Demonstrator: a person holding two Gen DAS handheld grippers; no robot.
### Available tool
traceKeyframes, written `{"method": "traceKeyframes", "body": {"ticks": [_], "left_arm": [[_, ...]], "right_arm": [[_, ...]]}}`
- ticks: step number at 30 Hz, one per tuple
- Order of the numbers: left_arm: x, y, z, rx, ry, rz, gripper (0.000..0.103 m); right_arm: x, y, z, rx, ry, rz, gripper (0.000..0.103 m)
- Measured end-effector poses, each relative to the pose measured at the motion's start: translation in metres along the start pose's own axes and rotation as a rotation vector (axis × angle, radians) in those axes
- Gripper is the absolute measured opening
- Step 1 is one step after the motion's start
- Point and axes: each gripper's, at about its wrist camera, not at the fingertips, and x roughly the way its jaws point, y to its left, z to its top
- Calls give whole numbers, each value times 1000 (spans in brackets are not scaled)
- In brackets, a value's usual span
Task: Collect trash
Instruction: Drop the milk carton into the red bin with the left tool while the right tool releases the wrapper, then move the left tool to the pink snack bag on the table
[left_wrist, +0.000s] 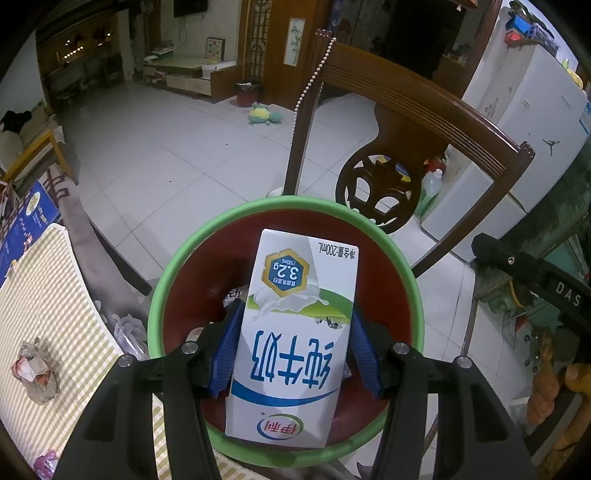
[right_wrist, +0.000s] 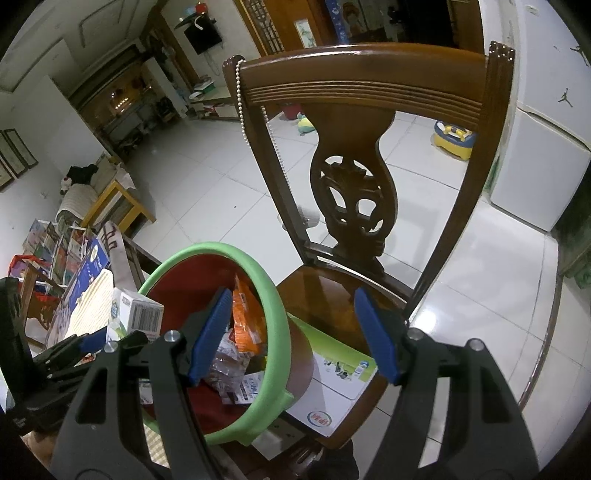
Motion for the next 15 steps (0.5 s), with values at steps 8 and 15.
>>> {"method": "traceKeyframes", "body": {"ticks": [8, 15], "left_arm": [[-6, 4, -1, -22, -23, -12, 67], [-31, 24, -11, -69, -72, 23, 67]], "right_arm": [[-3, 0, -1, -3, -5, -2, 67], [-12, 8, -1, -25, -21, 9, 67]]}}
